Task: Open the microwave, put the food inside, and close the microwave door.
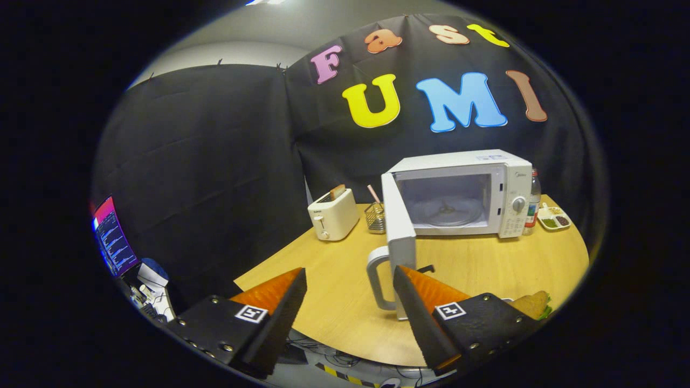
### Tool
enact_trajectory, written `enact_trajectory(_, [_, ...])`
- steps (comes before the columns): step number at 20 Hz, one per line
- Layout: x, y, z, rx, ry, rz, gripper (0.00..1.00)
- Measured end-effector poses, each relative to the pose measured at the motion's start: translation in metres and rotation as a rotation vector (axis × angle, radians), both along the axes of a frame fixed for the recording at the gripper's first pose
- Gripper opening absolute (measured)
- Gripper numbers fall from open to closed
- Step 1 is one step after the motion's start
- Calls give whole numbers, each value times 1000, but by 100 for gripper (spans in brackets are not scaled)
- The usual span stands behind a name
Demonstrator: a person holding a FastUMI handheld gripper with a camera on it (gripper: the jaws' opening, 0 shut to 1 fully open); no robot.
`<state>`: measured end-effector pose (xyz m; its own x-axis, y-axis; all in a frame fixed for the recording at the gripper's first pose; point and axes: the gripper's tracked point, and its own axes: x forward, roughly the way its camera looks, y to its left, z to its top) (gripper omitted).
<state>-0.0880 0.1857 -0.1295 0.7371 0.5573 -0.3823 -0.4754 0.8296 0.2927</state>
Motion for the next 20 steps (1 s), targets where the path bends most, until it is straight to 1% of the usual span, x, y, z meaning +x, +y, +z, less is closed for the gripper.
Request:
enact_trajectory(2, [7,-31,2,-10,7,-35,98])
enact_trajectory(4, [15,-61,-3,-5,42,-86,98])
enact_trajectory(7, [30,-111,-19,32,127,-176,98])
enact_trajectory(12, [42,-176,-58,57,294,-269,98])
enact_trajectory(17, [37,-220,-103,68,452,-322,98])
enact_trajectory(18, [36,-227,-111,62,473,-327,98])
enact_trajectory(20, [28,-233,-127,56,547,-311,98])
